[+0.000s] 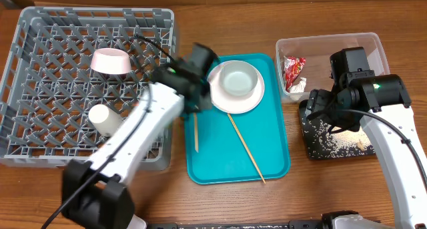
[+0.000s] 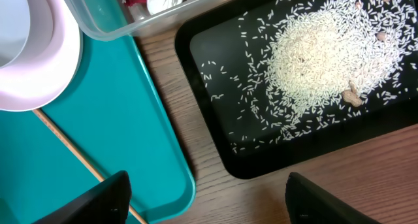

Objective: Sort waste into correct bins and load items into the dishwasher
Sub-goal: 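Carry the chopstick to the rack and drop it in with the left gripper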

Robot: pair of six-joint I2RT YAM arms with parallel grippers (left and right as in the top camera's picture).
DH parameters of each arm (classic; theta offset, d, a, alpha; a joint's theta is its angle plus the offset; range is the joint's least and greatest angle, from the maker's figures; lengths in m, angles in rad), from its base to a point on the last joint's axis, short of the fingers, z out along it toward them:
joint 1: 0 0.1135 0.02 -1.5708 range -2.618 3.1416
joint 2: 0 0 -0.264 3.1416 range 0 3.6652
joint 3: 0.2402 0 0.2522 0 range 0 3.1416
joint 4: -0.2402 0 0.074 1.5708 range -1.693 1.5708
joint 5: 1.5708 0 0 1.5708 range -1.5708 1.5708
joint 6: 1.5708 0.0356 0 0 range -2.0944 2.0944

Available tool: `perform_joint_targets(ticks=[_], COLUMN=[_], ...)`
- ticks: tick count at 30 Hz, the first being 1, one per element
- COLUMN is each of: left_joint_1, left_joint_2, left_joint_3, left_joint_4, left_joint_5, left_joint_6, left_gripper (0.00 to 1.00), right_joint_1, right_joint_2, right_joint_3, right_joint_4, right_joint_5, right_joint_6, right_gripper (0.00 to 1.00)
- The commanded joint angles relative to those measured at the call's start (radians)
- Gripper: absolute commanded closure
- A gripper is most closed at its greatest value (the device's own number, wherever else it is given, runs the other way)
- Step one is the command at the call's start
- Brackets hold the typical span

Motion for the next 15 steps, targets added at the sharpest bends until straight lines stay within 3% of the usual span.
perform_joint_targets(ticks=[1, 8, 15], left_joint_1=[0.088, 0.246, 0.274], left_joint_2=[-0.039, -0.024, 0.076], left_joint_3=[0.089, 0.117, 0.112], left_joint_4=[-0.012, 0.031, 0.035], left_joint_5=[-0.006, -0.006, -0.011], left_joint_6=[0.178, 0.31, 0.391], left_gripper=[0.96, 0.96, 0.96], right_joint_1=[-0.002, -0.002, -0.002], right_joint_2=[-0.006, -0.006, -0.006], right_joint_3=[0.013, 0.013, 0.013], right_joint_4=[0.002, 0.003, 0.002], right_joint_5=[0.007, 0.007, 0.007], right_joint_6=[-0.003, -0.002, -0.003], right_gripper=[0.23, 0.22, 0.22])
